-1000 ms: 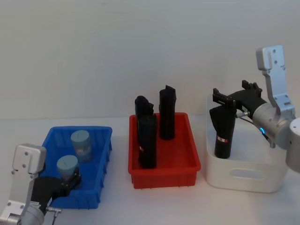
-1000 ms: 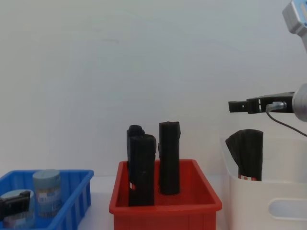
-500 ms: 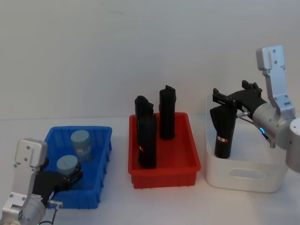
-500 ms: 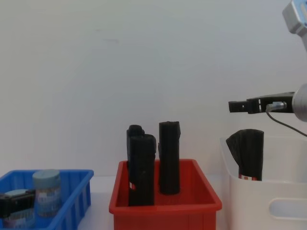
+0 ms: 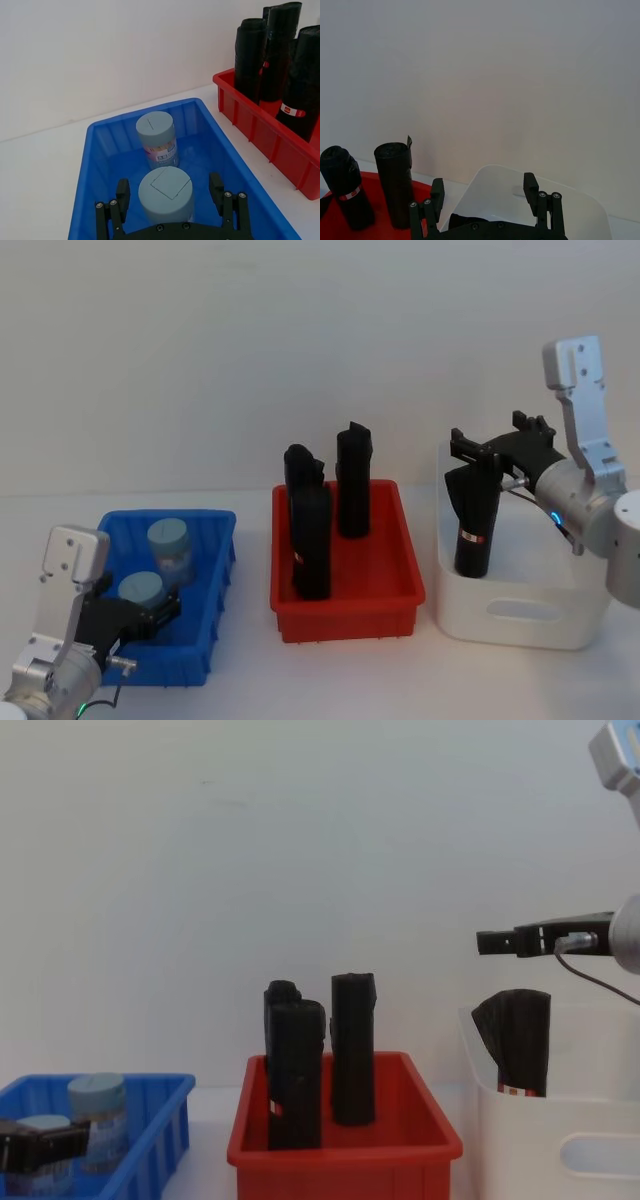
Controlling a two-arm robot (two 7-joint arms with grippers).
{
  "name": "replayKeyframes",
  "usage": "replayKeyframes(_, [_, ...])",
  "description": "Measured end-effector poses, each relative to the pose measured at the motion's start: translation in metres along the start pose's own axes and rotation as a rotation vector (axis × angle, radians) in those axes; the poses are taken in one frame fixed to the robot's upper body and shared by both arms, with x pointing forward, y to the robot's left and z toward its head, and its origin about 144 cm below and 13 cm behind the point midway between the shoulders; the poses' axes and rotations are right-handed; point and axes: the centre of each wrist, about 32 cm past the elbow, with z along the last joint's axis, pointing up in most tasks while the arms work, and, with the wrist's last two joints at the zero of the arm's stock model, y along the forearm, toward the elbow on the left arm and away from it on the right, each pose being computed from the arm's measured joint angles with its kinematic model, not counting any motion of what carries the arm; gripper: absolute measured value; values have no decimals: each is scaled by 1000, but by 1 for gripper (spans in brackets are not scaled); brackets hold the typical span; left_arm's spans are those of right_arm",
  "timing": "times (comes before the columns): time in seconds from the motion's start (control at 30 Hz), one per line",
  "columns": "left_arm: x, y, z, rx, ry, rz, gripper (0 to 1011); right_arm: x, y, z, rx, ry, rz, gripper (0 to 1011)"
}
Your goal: Pick the cotton swabs from the blue box and place them into the white box.
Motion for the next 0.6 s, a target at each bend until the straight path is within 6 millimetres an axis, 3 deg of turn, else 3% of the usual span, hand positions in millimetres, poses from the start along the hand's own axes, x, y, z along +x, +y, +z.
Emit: replayKeyframes(0.6, [5,-13,5,46,-19,-5,999,0,0,0,0,0,0,1001])
